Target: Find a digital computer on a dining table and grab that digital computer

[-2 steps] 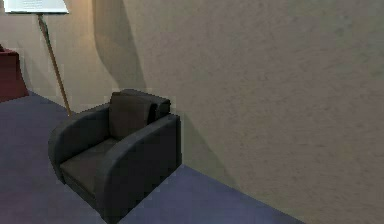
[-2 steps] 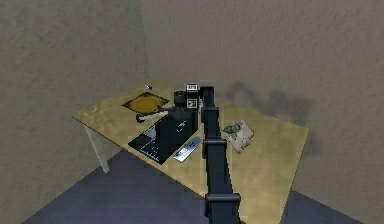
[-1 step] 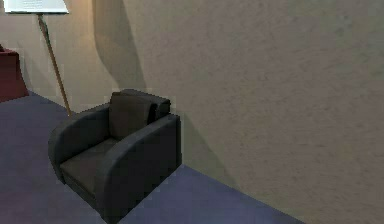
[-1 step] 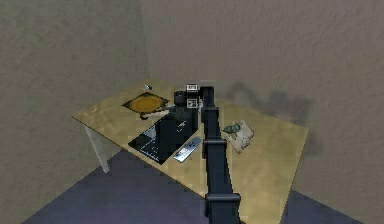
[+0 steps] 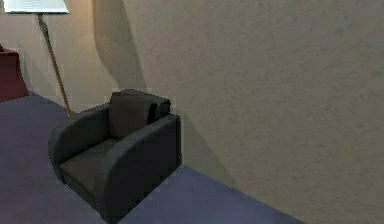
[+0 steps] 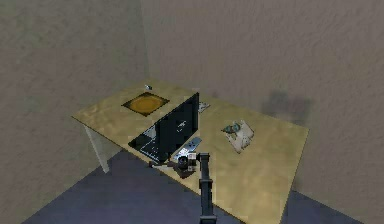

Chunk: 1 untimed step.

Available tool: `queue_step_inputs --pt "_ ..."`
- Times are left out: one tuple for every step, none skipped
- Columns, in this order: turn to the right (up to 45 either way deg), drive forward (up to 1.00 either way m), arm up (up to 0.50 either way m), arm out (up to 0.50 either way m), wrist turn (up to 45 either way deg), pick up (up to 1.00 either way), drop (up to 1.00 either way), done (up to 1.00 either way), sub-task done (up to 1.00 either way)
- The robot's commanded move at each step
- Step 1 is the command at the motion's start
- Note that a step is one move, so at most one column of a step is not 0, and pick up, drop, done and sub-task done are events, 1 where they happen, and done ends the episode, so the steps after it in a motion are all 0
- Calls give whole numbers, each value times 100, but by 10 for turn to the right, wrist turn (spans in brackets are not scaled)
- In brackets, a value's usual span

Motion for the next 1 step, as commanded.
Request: queue_step_inputs --pt "0 0 0 0 0 100 0 0 0"
